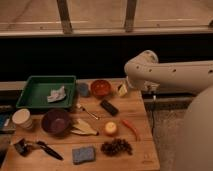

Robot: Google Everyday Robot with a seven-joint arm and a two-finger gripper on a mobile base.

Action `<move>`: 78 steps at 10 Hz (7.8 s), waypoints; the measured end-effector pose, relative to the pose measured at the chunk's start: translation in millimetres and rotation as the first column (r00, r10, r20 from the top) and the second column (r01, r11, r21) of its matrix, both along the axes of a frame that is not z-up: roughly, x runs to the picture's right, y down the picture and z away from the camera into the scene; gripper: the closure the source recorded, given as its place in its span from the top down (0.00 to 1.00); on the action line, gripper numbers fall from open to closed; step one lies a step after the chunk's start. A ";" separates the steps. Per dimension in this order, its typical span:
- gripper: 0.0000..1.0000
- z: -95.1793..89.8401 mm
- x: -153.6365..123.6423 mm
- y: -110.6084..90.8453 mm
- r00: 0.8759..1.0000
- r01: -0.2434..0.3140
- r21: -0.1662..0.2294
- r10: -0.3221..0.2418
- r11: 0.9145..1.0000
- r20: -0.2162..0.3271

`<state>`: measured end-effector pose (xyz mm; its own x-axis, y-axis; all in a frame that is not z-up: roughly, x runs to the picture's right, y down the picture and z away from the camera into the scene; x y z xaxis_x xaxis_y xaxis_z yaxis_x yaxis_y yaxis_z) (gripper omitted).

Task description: Place eraser in purple bowl

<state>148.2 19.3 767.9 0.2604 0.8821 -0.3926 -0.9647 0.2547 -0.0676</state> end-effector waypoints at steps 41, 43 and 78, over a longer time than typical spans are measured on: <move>0.80 91.3 -111.7 28.1 0.863 0.235 -0.078 -0.172 0.969 0.475; 0.80 92.2 -117.6 30.0 0.851 0.291 -0.081 -0.220 0.953 0.477; 0.00 81.3 -168.1 -9.8 0.649 0.196 0.030 -0.153 0.980 0.745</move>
<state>-19.9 9.5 849.2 0.6306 0.7750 -0.0411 -0.5267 0.3885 -0.7561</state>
